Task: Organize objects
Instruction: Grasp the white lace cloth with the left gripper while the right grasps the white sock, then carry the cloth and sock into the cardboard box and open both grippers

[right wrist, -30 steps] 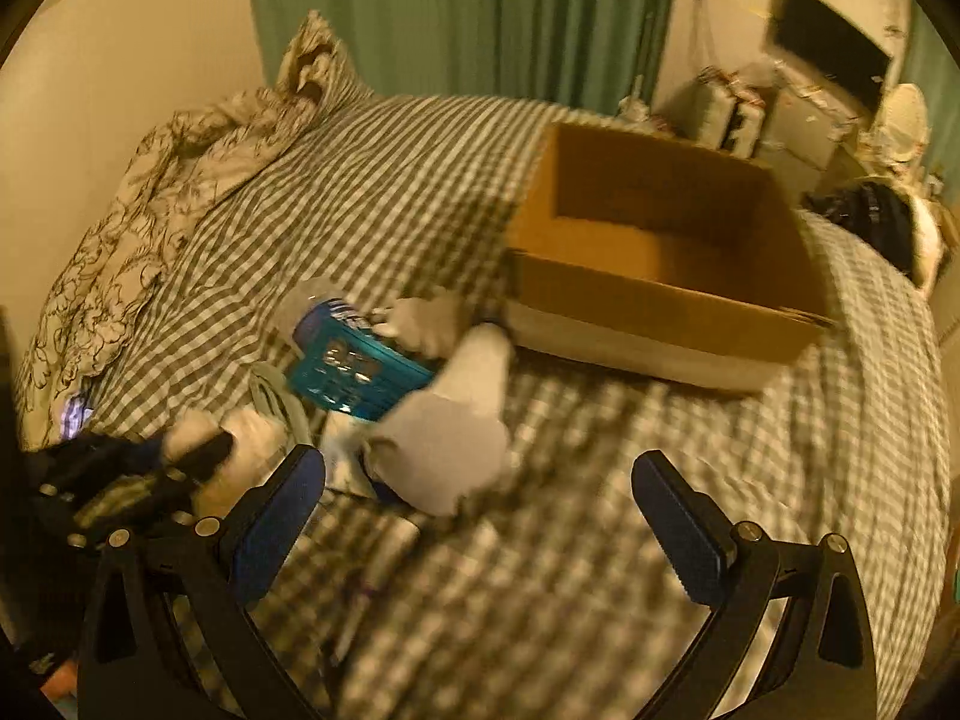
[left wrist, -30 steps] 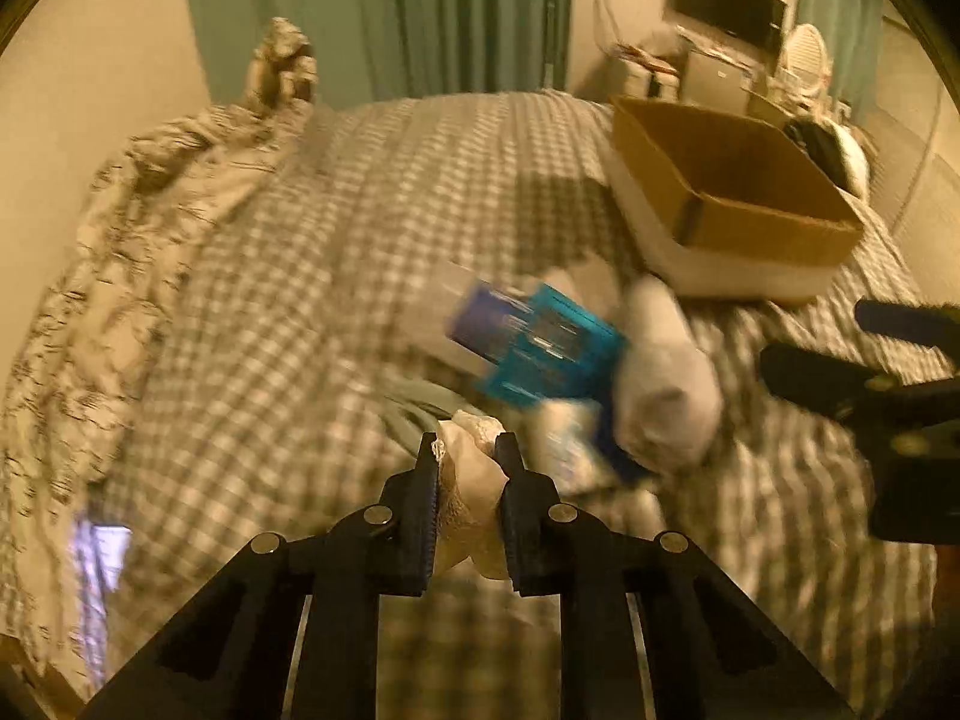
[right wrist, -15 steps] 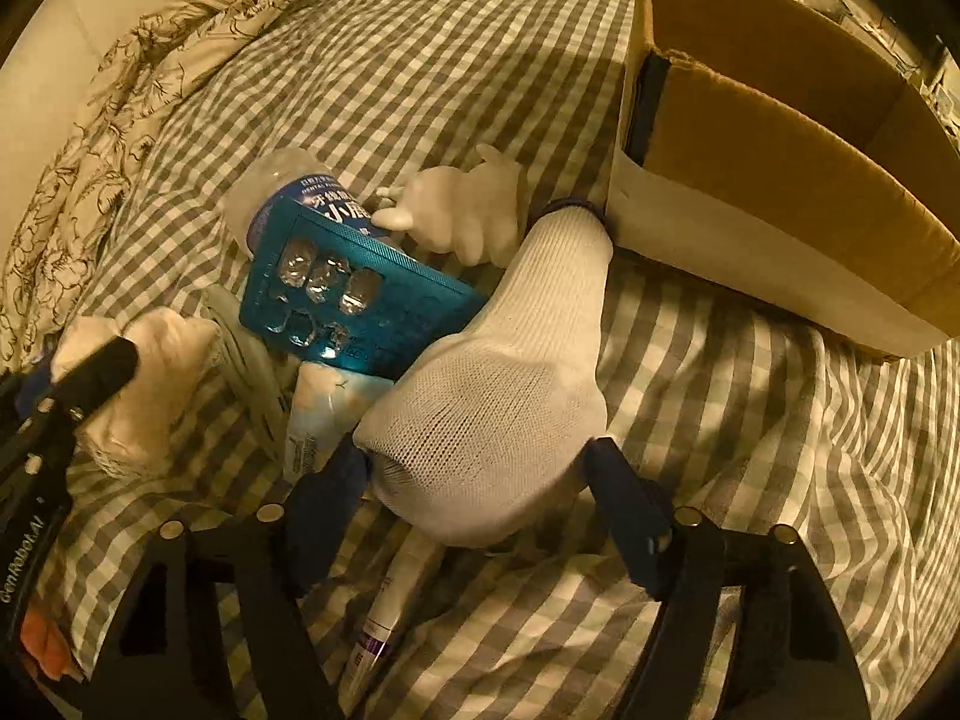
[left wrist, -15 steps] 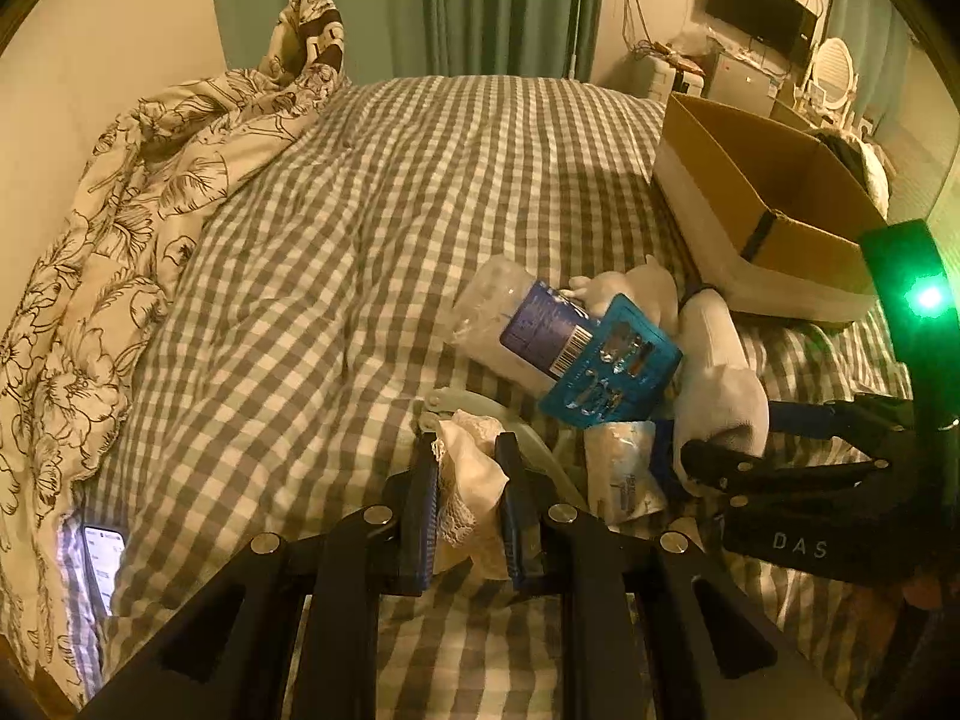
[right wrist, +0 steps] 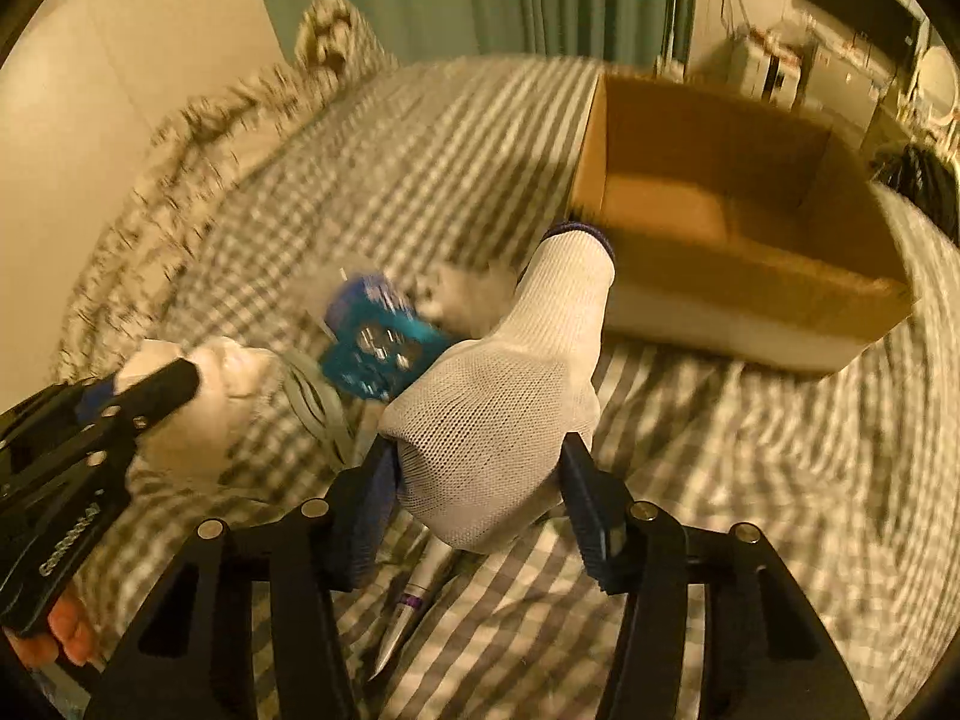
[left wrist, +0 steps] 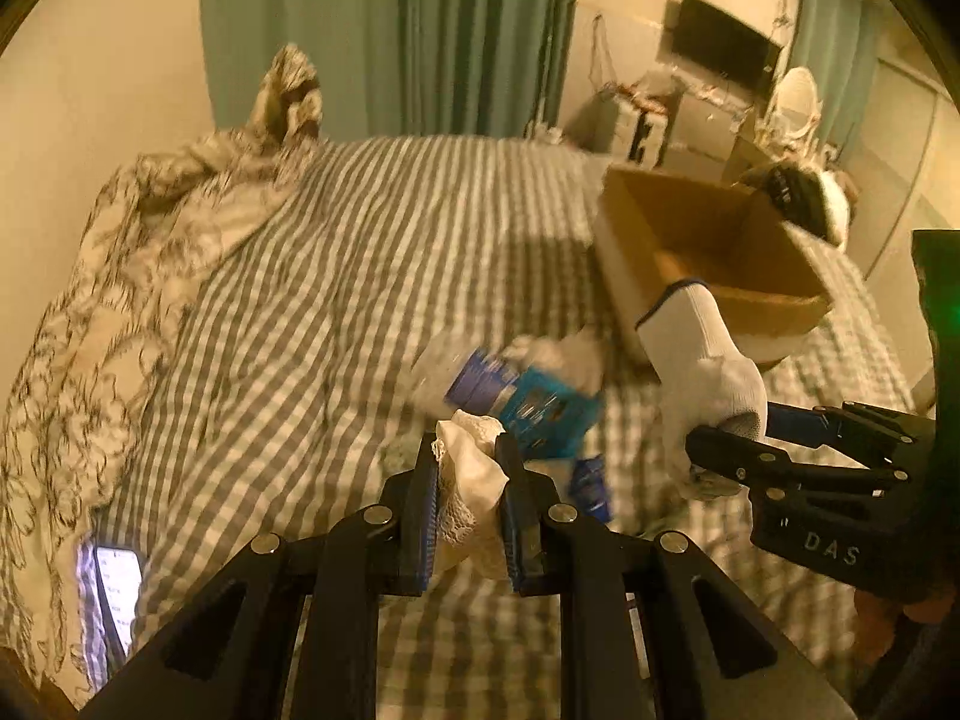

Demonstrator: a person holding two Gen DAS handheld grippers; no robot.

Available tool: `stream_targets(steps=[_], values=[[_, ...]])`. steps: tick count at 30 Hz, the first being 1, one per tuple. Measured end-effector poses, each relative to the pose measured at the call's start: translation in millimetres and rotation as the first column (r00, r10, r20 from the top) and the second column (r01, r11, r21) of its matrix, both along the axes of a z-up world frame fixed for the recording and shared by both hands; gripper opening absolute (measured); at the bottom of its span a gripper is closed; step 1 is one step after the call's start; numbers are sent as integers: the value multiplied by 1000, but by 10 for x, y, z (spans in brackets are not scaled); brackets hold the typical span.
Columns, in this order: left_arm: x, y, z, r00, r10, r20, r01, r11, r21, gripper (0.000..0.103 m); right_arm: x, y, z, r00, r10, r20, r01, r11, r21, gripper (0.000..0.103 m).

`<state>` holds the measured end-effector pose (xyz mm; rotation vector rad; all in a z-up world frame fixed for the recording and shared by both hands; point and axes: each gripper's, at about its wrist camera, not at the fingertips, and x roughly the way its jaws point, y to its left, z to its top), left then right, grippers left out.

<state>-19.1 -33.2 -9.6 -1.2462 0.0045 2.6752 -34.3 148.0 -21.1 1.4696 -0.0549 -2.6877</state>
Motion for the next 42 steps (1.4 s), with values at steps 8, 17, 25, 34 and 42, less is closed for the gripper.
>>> stream_targets(steps=[8,17,25,34,42], values=[[-67,519,698,982,-139,-129,139,990,-9,18,126,291,838,985,-16,-171,26,998,55,52],[-544,1144,986,960,-234,-154,237,971,0,18,-179,919,1183,971,-90,-221,104,993,55,52],[-1151,1744,811,949,-290,-123,291,957,-13,18,-657,1505,857,975,-142,-170,148,989,28,52],[-1679,2037,291,955,-294,-30,295,956,4,23,-956,1898,491,970,-202,-134,201,979,-22,59],[-1581,1894,355,971,-236,-46,235,972,-8,87,-684,1926,792,950,-238,-200,240,971,-15,74]])
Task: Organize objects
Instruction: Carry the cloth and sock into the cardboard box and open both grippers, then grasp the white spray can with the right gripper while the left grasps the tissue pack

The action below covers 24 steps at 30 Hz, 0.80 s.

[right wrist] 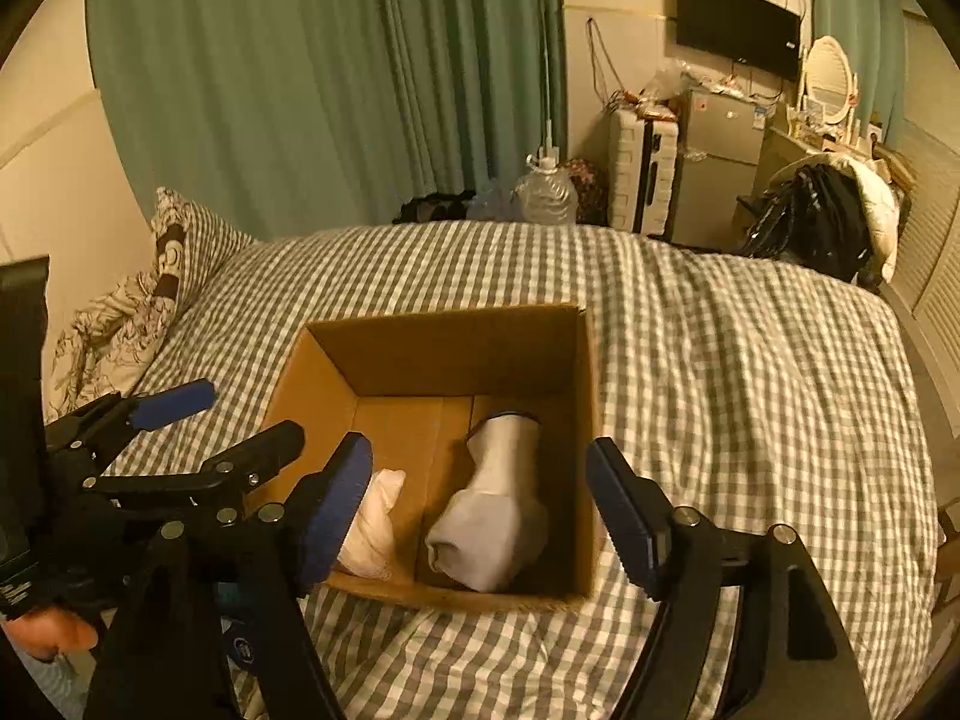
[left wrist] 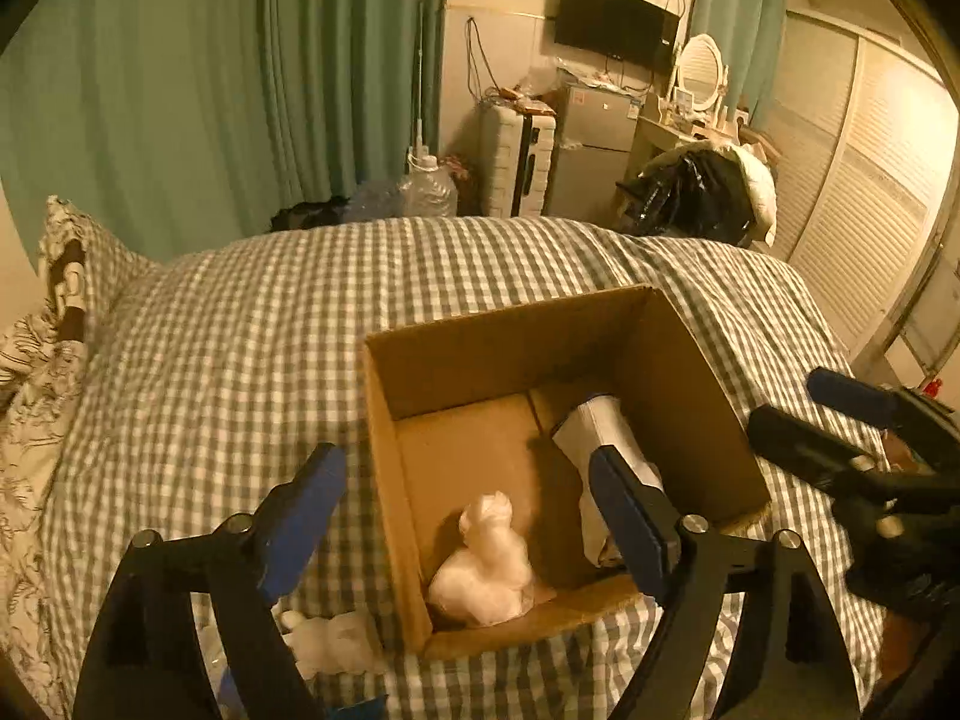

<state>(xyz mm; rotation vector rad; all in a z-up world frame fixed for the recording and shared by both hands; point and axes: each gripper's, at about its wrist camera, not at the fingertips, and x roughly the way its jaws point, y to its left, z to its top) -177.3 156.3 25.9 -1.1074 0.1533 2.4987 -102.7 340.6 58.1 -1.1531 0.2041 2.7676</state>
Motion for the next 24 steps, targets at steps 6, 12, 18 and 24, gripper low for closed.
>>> stream_targets(steps=[6,12,18,24], values=[[297,-324,249,998,31,-62,-32,999,-20,96,421,-272,344,999,6,-41,-4,999,34,74],[604,-909,275,991,105,-80,-108,994,-30,97,789,-824,451,994,85,-63,-83,996,39,74],[898,-1525,-63,977,206,-51,-210,974,-84,97,877,-1416,72,983,182,1,-182,983,-7,74],[1123,-1990,-599,942,335,-4,-333,933,-140,97,719,-1894,-749,942,296,156,-279,952,-123,74]])
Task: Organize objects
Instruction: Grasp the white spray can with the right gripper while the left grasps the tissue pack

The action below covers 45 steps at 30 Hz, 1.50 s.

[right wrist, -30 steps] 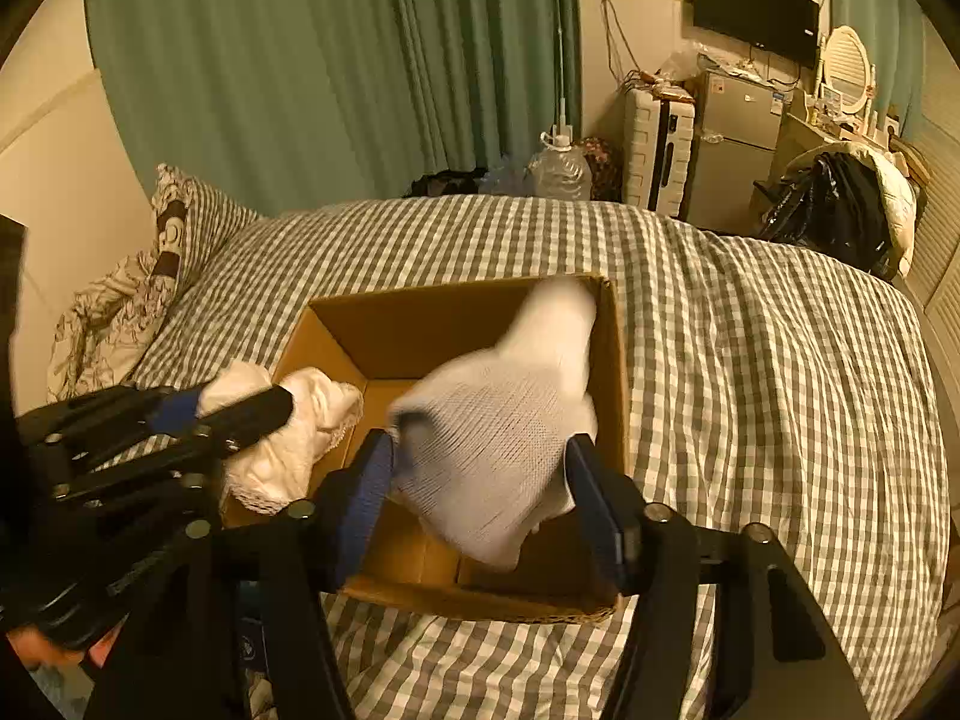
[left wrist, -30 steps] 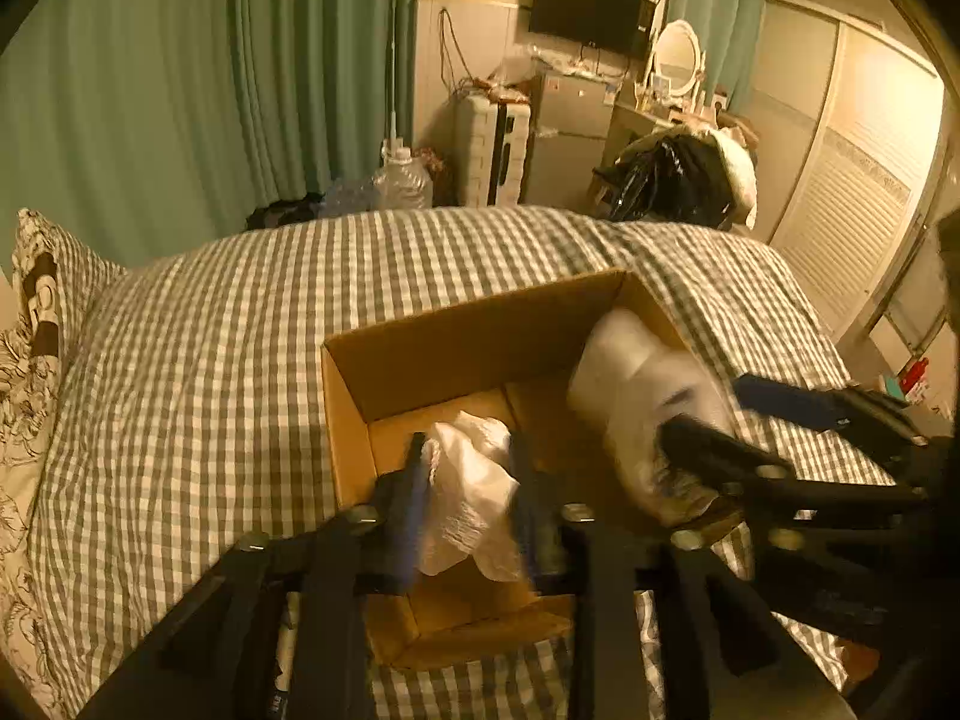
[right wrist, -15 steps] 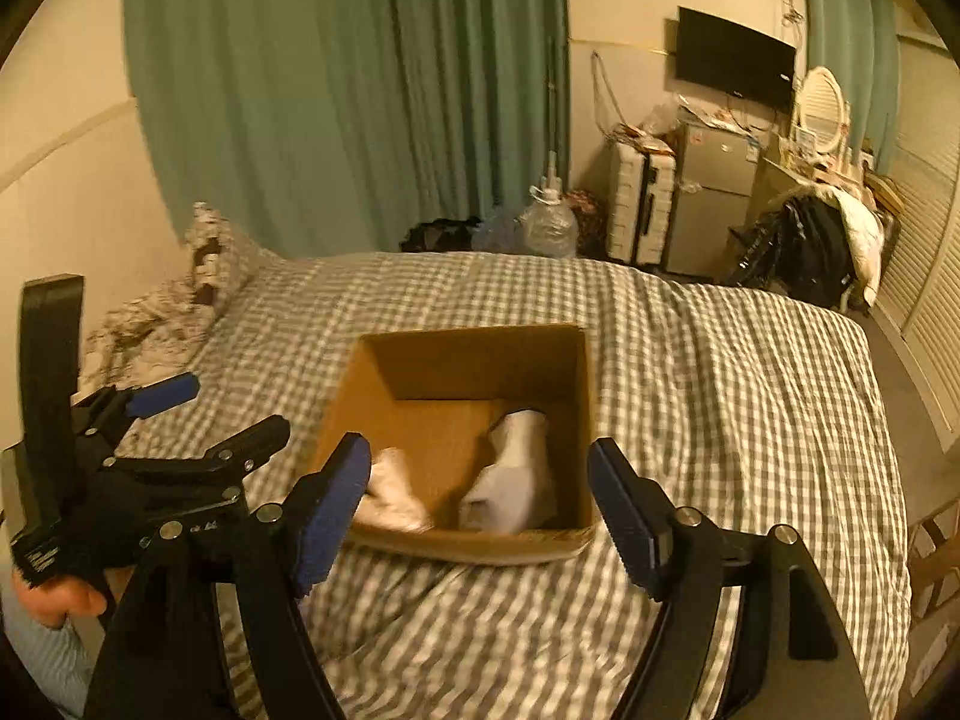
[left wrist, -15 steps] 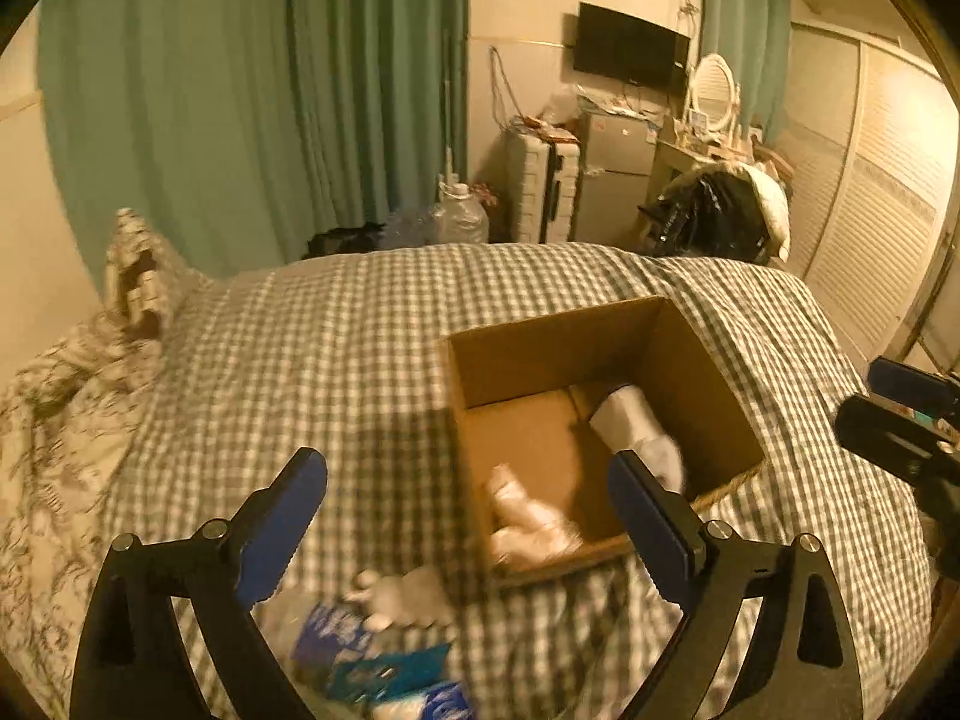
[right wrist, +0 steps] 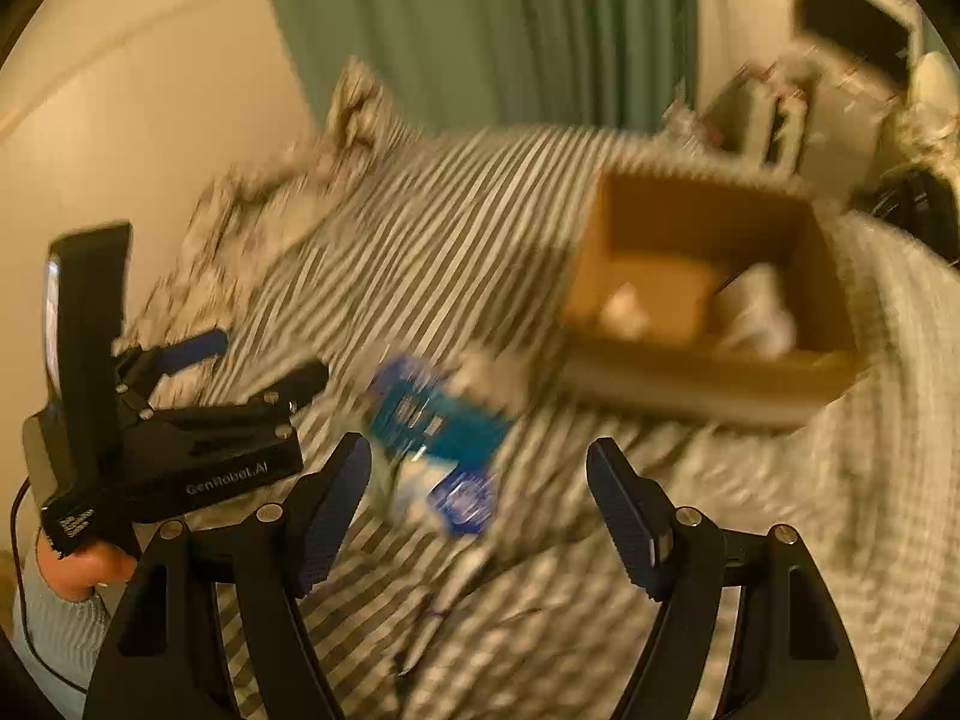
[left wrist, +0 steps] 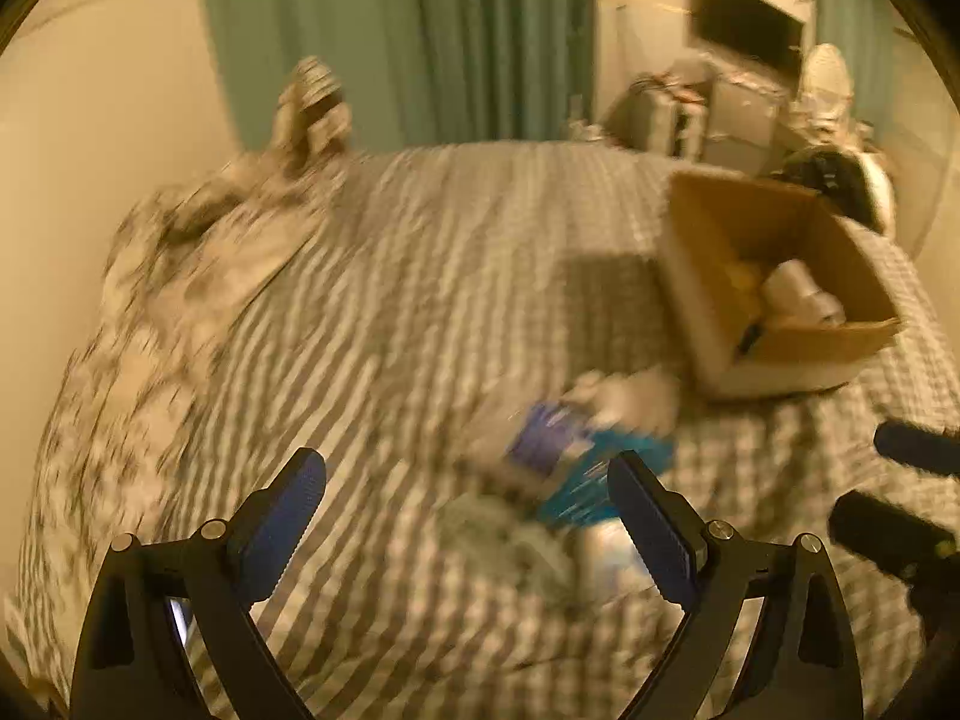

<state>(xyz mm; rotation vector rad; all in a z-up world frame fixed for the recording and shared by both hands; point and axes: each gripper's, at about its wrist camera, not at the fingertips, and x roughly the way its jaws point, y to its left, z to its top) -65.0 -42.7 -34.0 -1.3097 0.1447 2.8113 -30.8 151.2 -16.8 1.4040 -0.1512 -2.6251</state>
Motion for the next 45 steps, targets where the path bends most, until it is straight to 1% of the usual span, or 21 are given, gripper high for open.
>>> stream_targets(steps=[3,5,8,10,14,16,19,21,23,24,25,27,28,30,32,34,36,39,42,43,45], values=[[73,-175,-235,999,34,39,-35,999,15,97,-61,-110,-441,994,13,104,-13,1000,-6,74],[94,-217,-380,997,40,69,-40,999,9,97,-80,-146,-725,984,22,176,-22,1000,-3,72],[103,-188,-490,995,28,95,-29,1000,8,97,-85,-180,-1060,966,15,259,-22,999,24,66],[111,-115,-573,994,4,112,-3,1000,-7,97,-92,-212,-1165,956,25,292,-36,999,32,61],[112,-37,-773,986,-1,167,12,998,-66,97,-86,-281,-1320,935,66,349,-74,997,10,59],[116,-83,-799,985,3,174,5,999,-48,97,-89,-317,-1434,913,75,400,-91,996,21,51],[108,-182,-816,982,20,186,-20,1000,1,97,-95,-380,-1614,881,95,463,-128,991,40,51],[105,-232,-832,980,32,195,-37,999,23,97,-107,-374,-1647,875,95,475,-129,991,39,51],[97,-260,-836,979,32,202,-41,998,42,97,-100,-333,-1638,877,83,474,-114,993,39,48],[97,-265,-835,979,29,202,-40,998,48,97,-89,-310,-1621,881,69,467,-105,993,50,36],[100,-267,-832,979,25,202,-36,998,53,97,-69,-287,-1587,887,62,457,-95,994,49,29],[116,-254,-816,980,17,197,-28,998,50,97,-20,-270,-1487,902,63,428,-93,994,49,25],[127,-240,-805,981,14,194,-23,999,46,97,15,-264,-1401,915,62,398,-93,994,60,23],[150,-194,-773,982,7,189,-12,1000,28,97,66,-209,-1199,941,56,333,-81,995,61,22],[162,-145,-741,982,2,188,-4,1000,10,97,80,-108,-1013,959,37,283,-55,997,58,21],[161,-80,-717,981,-4,193,2,1000,8,97,46,32,-818,973,8,232,-27,997,78,20],[163,11,-708,979,-16,201,12,1000,20,97,47,168,-629,984,-22,177,2,994,110,20],[159,236,-729,976,-59,210,55,998,25,97,-74,352,-404,990,-63,124,42,986,160,20],[128,484,-790,968,-102,230,99,995,26,97,-118,574,-350,988,-107,107,83,974,211,20],[107,551,-808,965,-114,236,109,993,32,97,-126,628,-370,987,-118,112,93,974,207,20],[77,698,-856,959,-136,248,127,991,51,97,-136,737,-482,982,-120,149,98,984,147,20]])
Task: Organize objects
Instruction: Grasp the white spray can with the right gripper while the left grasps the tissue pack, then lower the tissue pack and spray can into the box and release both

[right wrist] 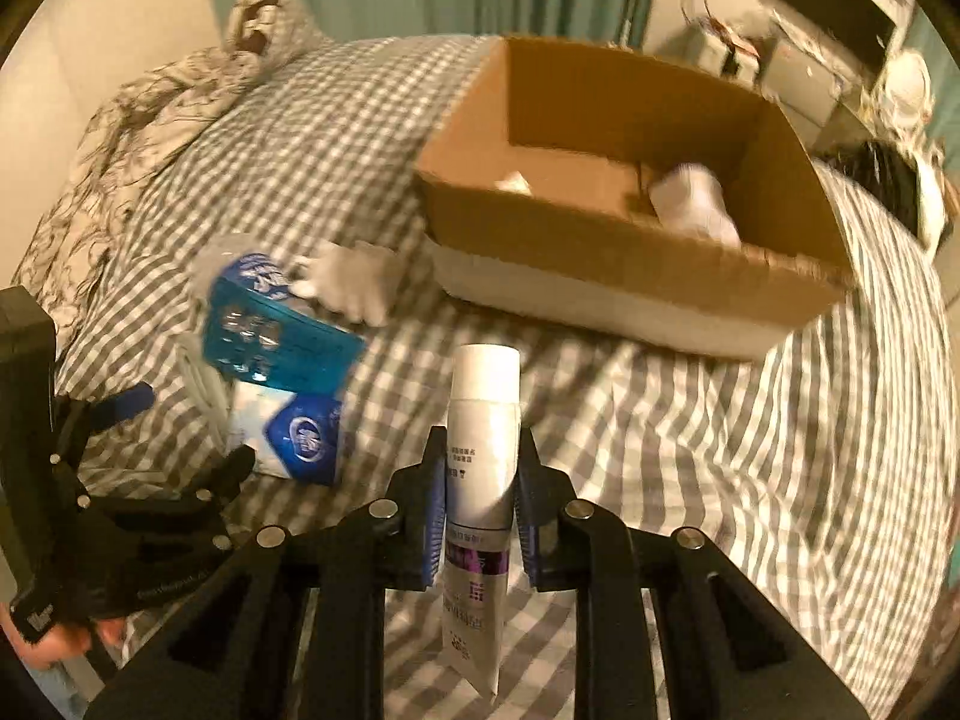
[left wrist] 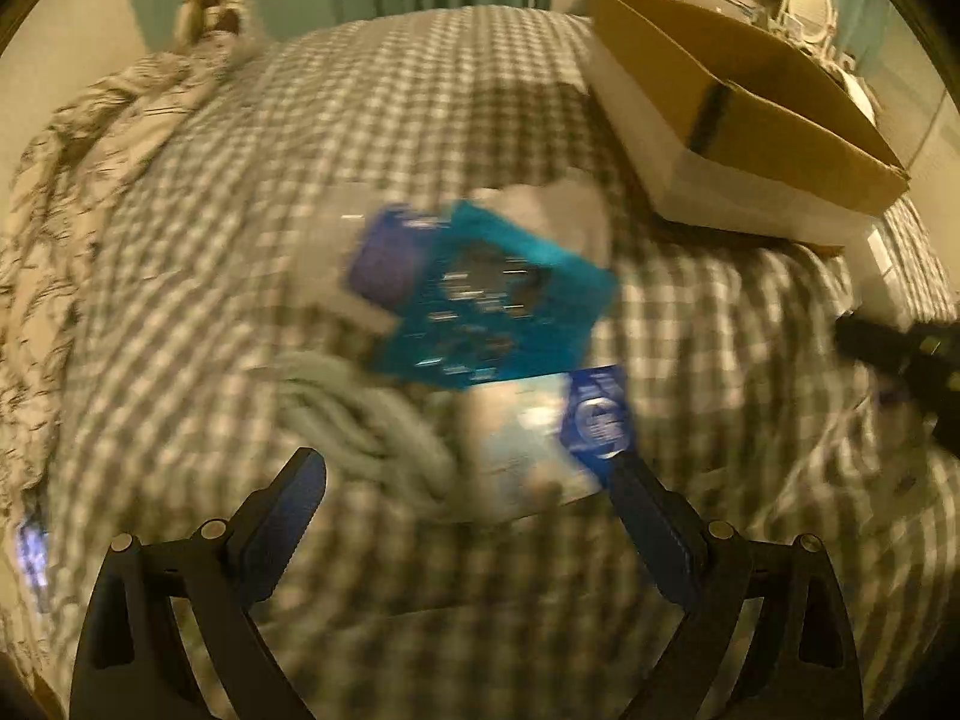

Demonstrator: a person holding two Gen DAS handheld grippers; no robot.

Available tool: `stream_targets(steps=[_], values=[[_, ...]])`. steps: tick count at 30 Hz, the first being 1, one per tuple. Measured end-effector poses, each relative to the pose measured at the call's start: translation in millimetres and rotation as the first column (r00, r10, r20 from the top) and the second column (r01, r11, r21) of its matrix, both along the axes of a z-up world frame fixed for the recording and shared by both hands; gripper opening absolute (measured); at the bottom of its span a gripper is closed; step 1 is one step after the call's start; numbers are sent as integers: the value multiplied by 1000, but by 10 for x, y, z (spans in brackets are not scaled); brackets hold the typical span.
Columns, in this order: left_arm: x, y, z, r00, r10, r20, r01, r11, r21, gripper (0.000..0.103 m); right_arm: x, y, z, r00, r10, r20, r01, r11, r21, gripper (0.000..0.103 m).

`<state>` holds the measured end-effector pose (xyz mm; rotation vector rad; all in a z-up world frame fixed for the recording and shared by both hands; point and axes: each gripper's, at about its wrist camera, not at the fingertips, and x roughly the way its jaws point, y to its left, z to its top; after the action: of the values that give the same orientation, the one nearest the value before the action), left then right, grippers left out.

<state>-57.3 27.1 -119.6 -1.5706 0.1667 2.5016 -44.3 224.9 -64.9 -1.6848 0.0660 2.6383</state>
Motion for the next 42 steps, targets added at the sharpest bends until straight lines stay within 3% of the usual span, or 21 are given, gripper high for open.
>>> stream_targets(steps=[7,11,13,14,19,30,37,42], values=[[-145,315,-224,999,-21,47,21,1000,-5,97,-23,59,-215,999,-20,26,22,996,-86,19],[-184,450,-326,998,-39,56,41,999,-28,93,-87,15,-334,999,-19,49,25,993,-115,19],[-176,505,-380,997,-58,59,61,996,-57,86,-86,7,-343,999,-22,49,27,992,-120,19],[-172,508,-410,995,-64,73,68,996,-53,81,-79,4,-347,999,-22,49,27,992,-120,19],[-117,425,-340,997,-56,56,57,998,-14,80,-56,-25,-326,999,-26,35,30,993,-114,19],[201,217,248,998,-36,-49,39,997,62,80,89,-117,50,997,-8,-78,-4,988,-153,19],[262,222,834,985,-42,-170,56,995,80,80,171,-57,623,982,-11,-189,-20,987,-161,19],[175,374,1219,968,-75,-240,100,991,94,80,150,34,1050,964,-16,-267,-16,993,-115,19]])
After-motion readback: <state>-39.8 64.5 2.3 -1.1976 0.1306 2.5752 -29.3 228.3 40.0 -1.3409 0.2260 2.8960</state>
